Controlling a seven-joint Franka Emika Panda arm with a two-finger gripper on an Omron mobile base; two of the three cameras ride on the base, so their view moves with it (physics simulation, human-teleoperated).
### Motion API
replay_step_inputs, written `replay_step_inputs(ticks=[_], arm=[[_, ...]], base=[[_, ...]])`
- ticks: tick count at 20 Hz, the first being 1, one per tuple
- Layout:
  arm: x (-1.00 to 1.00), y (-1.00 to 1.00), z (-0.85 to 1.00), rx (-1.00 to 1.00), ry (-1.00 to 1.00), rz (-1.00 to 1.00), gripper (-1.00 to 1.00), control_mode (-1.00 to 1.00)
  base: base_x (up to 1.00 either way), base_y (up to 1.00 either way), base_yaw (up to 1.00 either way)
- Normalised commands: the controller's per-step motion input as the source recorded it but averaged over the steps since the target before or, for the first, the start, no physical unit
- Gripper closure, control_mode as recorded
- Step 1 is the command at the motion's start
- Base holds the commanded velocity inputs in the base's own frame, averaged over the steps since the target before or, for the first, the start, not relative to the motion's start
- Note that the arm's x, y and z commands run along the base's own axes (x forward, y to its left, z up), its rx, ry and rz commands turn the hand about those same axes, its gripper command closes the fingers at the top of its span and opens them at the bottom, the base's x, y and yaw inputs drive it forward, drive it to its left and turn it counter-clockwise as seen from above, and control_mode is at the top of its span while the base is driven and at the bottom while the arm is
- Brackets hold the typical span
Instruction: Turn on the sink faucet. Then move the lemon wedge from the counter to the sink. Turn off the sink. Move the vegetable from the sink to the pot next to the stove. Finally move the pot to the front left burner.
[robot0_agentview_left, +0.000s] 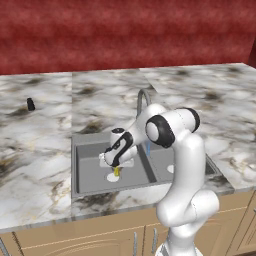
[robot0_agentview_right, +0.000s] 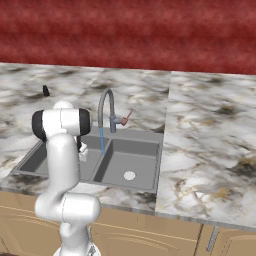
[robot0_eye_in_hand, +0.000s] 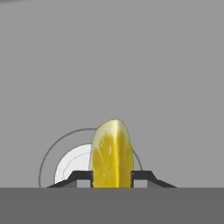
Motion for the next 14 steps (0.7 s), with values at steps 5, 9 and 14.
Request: replay_step_inputs(ticks=[5,9,14], arm=[[0.04,0.04,-0.08,0.0,-0.01,0.01,-1.0,-1.0],[0.0,0.05,0.02,0.0,-0.04,0.01,-1.0,-1.0],[-0.06,0.01,0.34,0.0,-0.08,0.0,-1.0,-1.0]], base=[[0.0,0.0,0.0],[0.0,0.0,0.0],[0.0,0.0,0.0]])
